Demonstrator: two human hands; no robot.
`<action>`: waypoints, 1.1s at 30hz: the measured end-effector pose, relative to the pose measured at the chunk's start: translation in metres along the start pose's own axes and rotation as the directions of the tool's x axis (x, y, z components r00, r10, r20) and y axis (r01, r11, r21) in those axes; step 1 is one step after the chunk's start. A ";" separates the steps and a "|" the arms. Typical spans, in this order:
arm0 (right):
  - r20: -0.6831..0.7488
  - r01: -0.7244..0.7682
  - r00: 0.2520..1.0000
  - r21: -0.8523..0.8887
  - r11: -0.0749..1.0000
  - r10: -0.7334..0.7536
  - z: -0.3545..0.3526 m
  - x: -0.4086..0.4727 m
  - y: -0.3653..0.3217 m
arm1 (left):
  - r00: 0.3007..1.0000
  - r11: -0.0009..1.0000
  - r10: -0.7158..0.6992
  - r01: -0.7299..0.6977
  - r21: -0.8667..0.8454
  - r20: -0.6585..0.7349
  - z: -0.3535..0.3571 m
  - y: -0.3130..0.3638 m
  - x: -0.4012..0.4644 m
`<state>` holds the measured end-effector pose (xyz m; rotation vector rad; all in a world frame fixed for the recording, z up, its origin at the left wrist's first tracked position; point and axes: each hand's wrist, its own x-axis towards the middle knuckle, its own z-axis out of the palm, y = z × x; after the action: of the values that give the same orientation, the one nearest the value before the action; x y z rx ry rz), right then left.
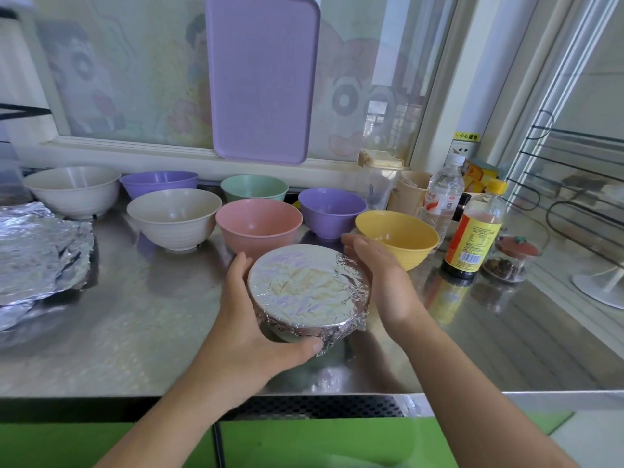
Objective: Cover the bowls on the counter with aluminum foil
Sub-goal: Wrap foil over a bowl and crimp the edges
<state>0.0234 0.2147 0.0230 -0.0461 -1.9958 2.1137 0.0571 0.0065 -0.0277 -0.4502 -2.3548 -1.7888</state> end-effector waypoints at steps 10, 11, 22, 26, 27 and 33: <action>0.033 -0.156 0.988 0.263 0.952 0.153 0.014 -0.009 0.008 | 0.984 0.995 0.080 -0.087 -0.040 -0.157 0.031 -0.003 0.001; 0.015 -0.147 0.989 0.257 0.955 0.148 0.013 -0.009 0.010 | 0.985 0.995 0.082 -0.089 -0.038 -0.151 0.029 -0.004 0.002; 0.116 -0.161 0.983 0.208 0.965 0.139 0.005 0.006 0.001 | 0.997 1.000 -0.016 0.015 -0.017 -0.079 0.012 -0.004 -0.001; 0.145 -0.193 0.976 0.250 0.949 0.161 0.011 0.001 0.007 | 0.997 0.999 0.006 -0.009 -0.032 -0.078 0.021 -0.004 0.000; 0.123 -0.180 0.981 0.253 0.951 0.153 0.012 0.000 0.010 | 0.997 0.999 0.023 -0.025 -0.033 -0.079 0.023 -0.004 0.002; 0.015 -0.153 0.988 0.310 0.938 0.156 0.018 -0.005 0.017 | 0.993 0.998 0.046 -0.051 -0.040 -0.111 0.019 -0.006 0.007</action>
<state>0.0226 0.1950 0.0065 -0.1639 -1.6787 2.4970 0.0501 0.0245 -0.0369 -0.3998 -2.2175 -1.7969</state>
